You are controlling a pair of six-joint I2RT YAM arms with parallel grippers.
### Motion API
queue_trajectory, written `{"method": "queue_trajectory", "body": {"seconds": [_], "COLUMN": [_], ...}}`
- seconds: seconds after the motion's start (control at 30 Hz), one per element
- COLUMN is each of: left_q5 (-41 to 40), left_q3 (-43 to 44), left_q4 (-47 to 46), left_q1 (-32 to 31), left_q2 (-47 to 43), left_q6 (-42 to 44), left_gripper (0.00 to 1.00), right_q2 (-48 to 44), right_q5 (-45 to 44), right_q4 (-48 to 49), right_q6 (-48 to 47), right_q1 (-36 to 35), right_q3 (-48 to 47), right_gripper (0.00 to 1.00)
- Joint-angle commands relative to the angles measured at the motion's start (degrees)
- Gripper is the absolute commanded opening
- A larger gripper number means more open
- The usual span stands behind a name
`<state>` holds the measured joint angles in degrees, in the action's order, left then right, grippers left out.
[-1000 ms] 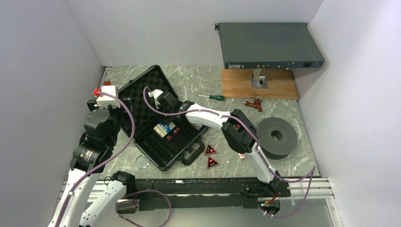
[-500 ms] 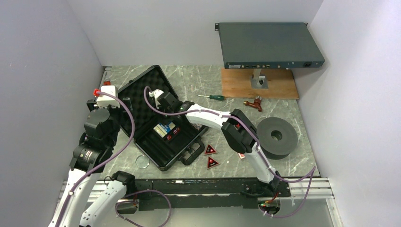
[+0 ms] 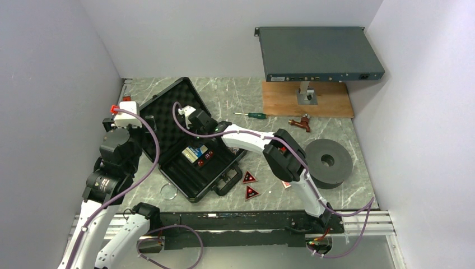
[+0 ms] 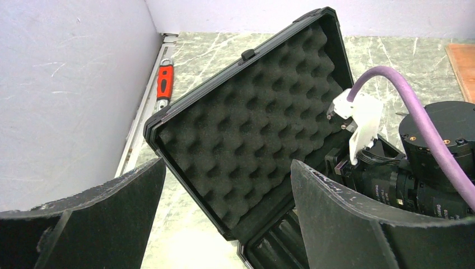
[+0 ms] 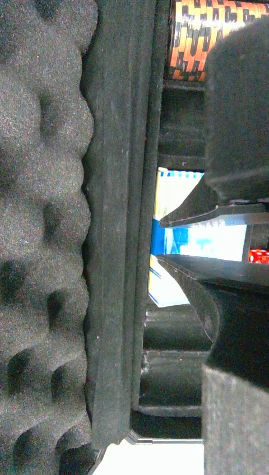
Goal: Pack up texas hold em set
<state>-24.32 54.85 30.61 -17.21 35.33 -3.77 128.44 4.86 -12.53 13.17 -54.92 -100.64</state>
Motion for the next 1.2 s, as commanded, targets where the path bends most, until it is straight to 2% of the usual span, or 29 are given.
{"method": "queue_trajectory", "body": {"seconds": [0.0, 0.5, 1.0, 1.17], "left_q5": [0.26, 0.25, 0.02, 0.07], "left_q3": [0.21, 0.21, 0.17, 0.17], "left_q4": [-2.27, -2.24, -2.26, -2.23], "left_q1": [0.34, 0.42, 0.60, 0.60], "left_q2": [-0.95, -1.01, -1.09, -1.05], "left_q6": [-0.01, -0.01, -0.01, -0.01], "left_gripper": [0.88, 0.88, 0.88, 0.88], "right_q2": [-0.03, -0.17, -4.23, -2.56], "right_q5": [0.86, 0.67, 3.94, 4.77], "right_q4": [-3.68, -5.25, -5.67, -5.39], "right_q6": [1.10, 1.22, 3.27, 4.50], "right_q1": [0.03, -0.02, -0.10, -0.10], "right_q3": [2.83, 8.53, 2.01, -1.36], "right_gripper": [0.27, 0.30, 0.30, 0.25]}}
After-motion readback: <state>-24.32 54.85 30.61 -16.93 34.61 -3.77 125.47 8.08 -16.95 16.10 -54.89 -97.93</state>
